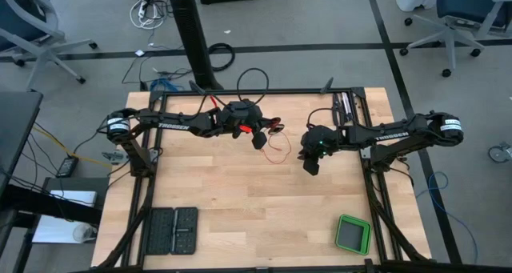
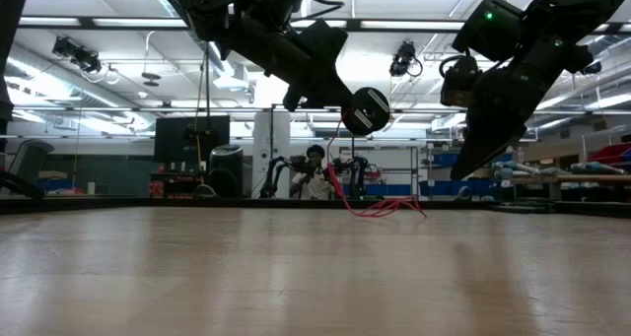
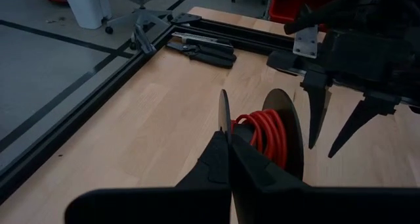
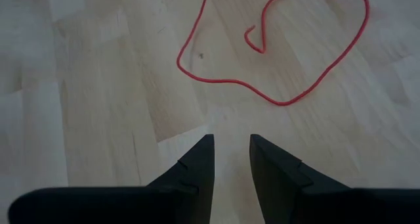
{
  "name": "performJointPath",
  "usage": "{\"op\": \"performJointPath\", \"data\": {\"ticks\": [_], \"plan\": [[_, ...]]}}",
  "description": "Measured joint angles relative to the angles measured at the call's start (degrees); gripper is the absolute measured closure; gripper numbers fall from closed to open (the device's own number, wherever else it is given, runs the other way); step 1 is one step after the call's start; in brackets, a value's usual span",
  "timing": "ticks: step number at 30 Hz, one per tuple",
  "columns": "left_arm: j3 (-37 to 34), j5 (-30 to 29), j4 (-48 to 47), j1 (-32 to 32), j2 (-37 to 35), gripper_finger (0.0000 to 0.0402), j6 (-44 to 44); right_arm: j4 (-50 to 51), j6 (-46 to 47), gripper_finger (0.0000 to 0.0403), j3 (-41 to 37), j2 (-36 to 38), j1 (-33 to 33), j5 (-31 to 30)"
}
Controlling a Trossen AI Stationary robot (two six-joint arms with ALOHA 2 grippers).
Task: Coil cords
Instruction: Coil the red wire cable onto the black spool
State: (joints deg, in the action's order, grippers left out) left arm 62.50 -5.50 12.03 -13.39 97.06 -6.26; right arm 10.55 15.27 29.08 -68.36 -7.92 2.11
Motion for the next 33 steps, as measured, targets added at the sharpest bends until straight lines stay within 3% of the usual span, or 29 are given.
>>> {"op": "performJointPath", "data": {"ticks": [33], "plan": [[0.0, 0.0, 1.8, 0.0, 0.0, 0.0401, 0.0, -1.7, -2.2, 0.0326, 0.0, 0.0, 0.0, 0.2]]}}
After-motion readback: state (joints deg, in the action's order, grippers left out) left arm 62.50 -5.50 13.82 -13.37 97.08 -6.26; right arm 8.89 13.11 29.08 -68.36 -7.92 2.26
